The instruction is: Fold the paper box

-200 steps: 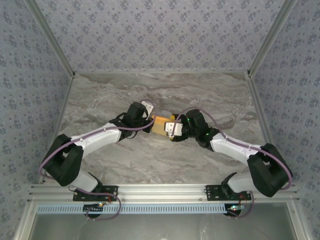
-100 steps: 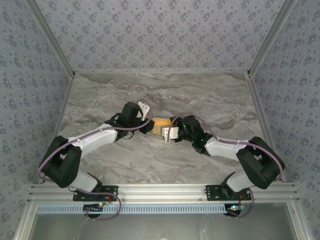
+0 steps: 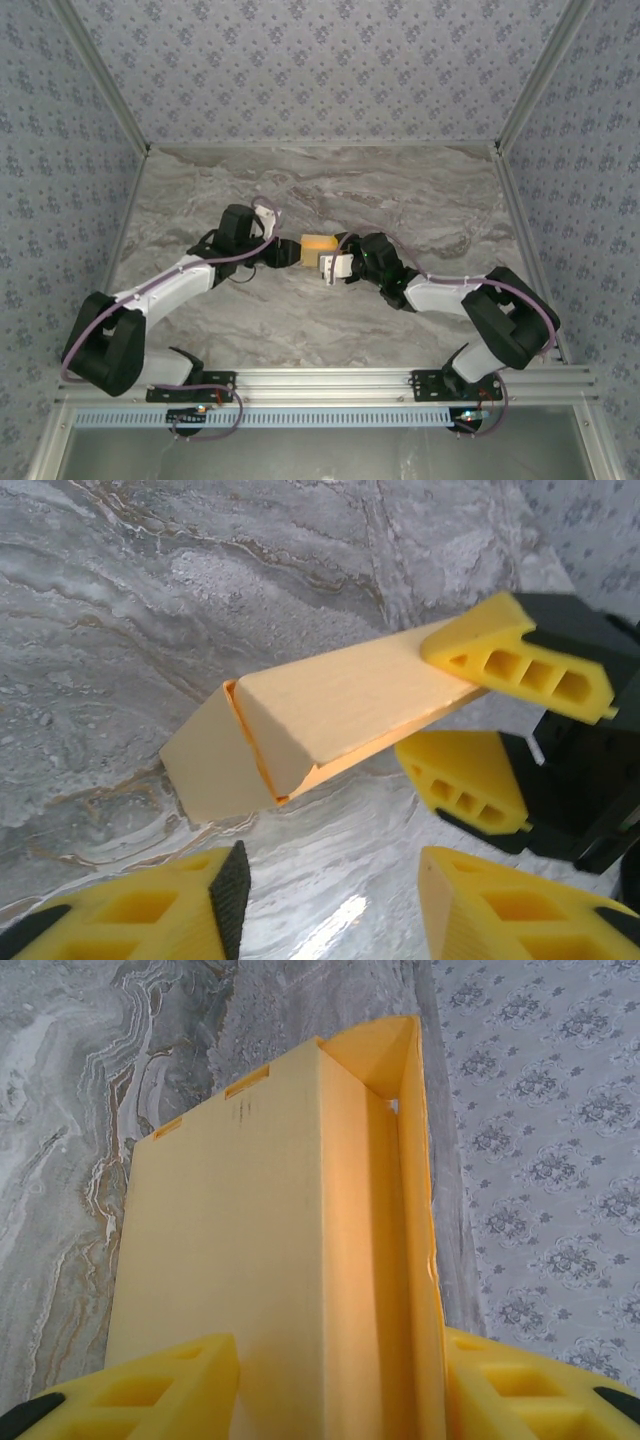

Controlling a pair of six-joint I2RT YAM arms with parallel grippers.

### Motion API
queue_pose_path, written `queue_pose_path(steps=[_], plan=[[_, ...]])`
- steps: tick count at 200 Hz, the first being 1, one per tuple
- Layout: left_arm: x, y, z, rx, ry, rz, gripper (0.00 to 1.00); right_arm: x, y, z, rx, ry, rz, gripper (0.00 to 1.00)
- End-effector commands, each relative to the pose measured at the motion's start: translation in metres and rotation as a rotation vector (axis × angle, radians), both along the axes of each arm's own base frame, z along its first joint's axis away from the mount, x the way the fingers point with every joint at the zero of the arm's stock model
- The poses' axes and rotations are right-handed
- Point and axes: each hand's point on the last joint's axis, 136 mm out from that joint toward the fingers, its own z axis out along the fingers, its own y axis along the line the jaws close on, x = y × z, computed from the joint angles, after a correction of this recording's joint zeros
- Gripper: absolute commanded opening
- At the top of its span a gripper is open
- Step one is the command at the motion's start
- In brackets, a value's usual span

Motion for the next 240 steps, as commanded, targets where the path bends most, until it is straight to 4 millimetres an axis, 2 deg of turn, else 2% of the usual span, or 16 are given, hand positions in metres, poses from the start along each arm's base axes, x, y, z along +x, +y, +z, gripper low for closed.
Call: queue_pose_path(steps=[1, 39, 55, 67, 78, 102, 128, 148, 166, 203, 212, 224, 240], plan=[[0.027, -0.004, 0.018, -0.051, -0.013, 0.089, 0.52, -0.022, -0.018, -0.058, -0.124, 0.164, -0.009, 0.52], [0.045, -0.007, 0.018, -0.097, 0.006, 0.166, 0.57, -0.025, -0.017, -0.061, -0.122, 0.186, 0.001, 0.52], [0.051, -0.003, 0.008, -0.059, 0.019, 0.198, 0.58, -0.026, -0.016, -0.063, -0.121, 0.195, 0.004, 0.52], [0.052, -0.003, -0.004, -0.041, 0.041, 0.198, 0.56, -0.025, -0.016, -0.063, -0.117, 0.197, 0.000, 0.52], [0.052, -0.003, -0.021, -0.021, 0.077, 0.202, 0.50, -0.024, -0.015, -0.063, -0.117, 0.200, -0.001, 0.52], [0.041, -0.004, -0.055, -0.029, 0.136, 0.191, 0.42, -0.020, -0.016, -0.061, -0.104, 0.205, -0.021, 0.52], [0.027, 0.004, -0.086, 0.006, 0.168, 0.207, 0.41, -0.011, -0.016, -0.050, -0.038, 0.222, -0.054, 0.55], [0.022, 0.011, -0.104, 0.049, 0.178, 0.221, 0.38, -0.009, -0.014, -0.028, 0.079, 0.253, -0.052, 0.61], [0.021, 0.015, -0.112, 0.074, 0.179, 0.231, 0.37, -0.009, -0.015, 0.005, 0.211, 0.281, -0.026, 0.65], [0.023, 0.014, -0.116, 0.094, 0.182, 0.228, 0.36, -0.034, -0.025, 0.076, 0.418, 0.409, 0.141, 0.67], [0.023, 0.013, -0.117, 0.092, 0.184, 0.222, 0.36, -0.034, -0.030, 0.089, 0.466, 0.436, 0.149, 0.66], [0.023, 0.013, -0.117, 0.093, 0.186, 0.220, 0.35, -0.029, -0.036, 0.097, 0.505, 0.458, 0.143, 0.62], [0.023, 0.013, -0.118, 0.094, 0.183, 0.218, 0.35, -0.007, -0.044, 0.096, 0.527, 0.458, 0.045, 0.46]])
